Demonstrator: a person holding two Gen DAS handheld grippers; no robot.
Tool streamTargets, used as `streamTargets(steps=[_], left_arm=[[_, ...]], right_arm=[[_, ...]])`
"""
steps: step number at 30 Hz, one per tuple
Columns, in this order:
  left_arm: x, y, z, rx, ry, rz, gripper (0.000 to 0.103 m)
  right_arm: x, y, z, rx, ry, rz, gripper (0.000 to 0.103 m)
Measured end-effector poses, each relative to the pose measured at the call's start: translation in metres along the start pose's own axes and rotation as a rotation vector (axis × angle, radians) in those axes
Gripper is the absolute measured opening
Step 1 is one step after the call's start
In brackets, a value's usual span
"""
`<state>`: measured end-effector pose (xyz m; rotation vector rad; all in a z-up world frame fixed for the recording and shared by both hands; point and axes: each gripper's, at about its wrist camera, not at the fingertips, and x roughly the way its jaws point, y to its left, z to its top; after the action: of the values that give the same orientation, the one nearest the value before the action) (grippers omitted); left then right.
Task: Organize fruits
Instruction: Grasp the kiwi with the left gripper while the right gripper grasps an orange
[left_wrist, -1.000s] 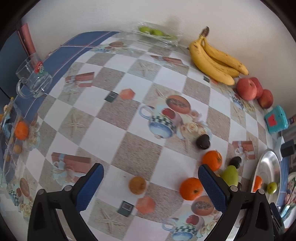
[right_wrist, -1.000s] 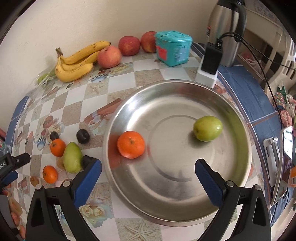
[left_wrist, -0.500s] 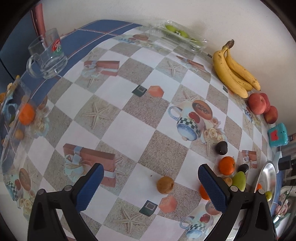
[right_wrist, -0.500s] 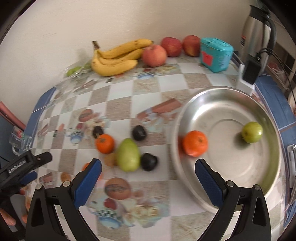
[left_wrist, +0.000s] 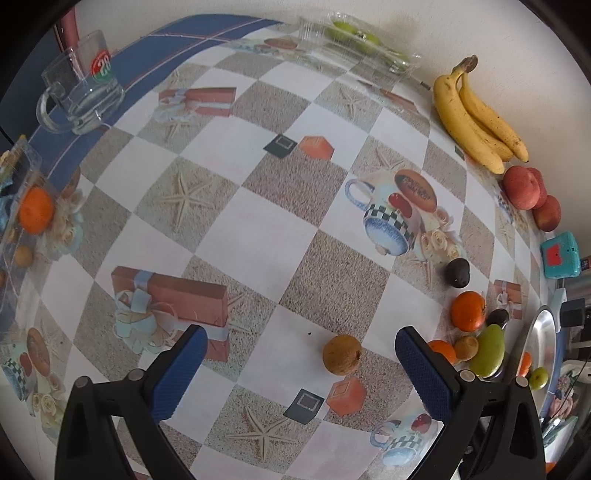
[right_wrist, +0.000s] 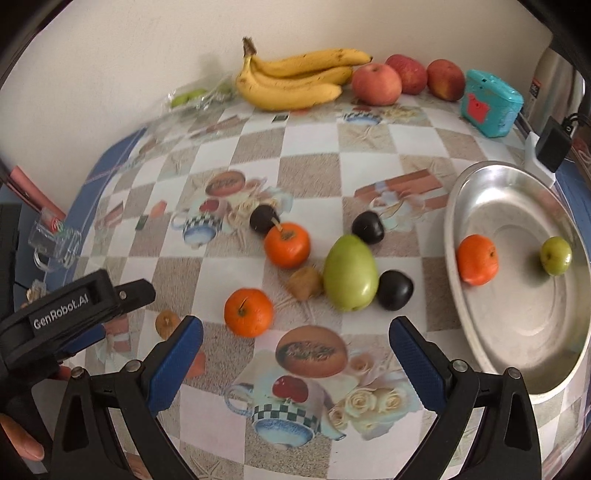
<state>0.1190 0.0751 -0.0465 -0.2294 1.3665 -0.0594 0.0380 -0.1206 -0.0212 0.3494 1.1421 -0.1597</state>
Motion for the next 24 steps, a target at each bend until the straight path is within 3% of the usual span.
streamTargets(steps=[8, 13, 22, 24], left_arm=[[0.010, 0.001, -0.002, -0.005, 0.033, -0.004, 0.102], [0.017, -0.001, -0.004, -0.008, 0.058, -0.011, 0.099], [0.019, -0.008, -0.004, 0.002, 0.064, -0.036, 0.079], [0.020, -0.012, -0.005, 0.005, 0.064, -0.046, 0.070]], right_arm=[[0.021, 0.003, -0.008, 0.030, 0.087, 0.016, 0.101], [0.026, 0.006, -0.008, 0.038, 0.071, 0.013, 0.101], [0.037, 0.010, -0.008, 0.049, 0.059, 0.051, 0.101], [0.037, 0.012, -0.007, 0.037, 0.048, 0.058, 0.099]])
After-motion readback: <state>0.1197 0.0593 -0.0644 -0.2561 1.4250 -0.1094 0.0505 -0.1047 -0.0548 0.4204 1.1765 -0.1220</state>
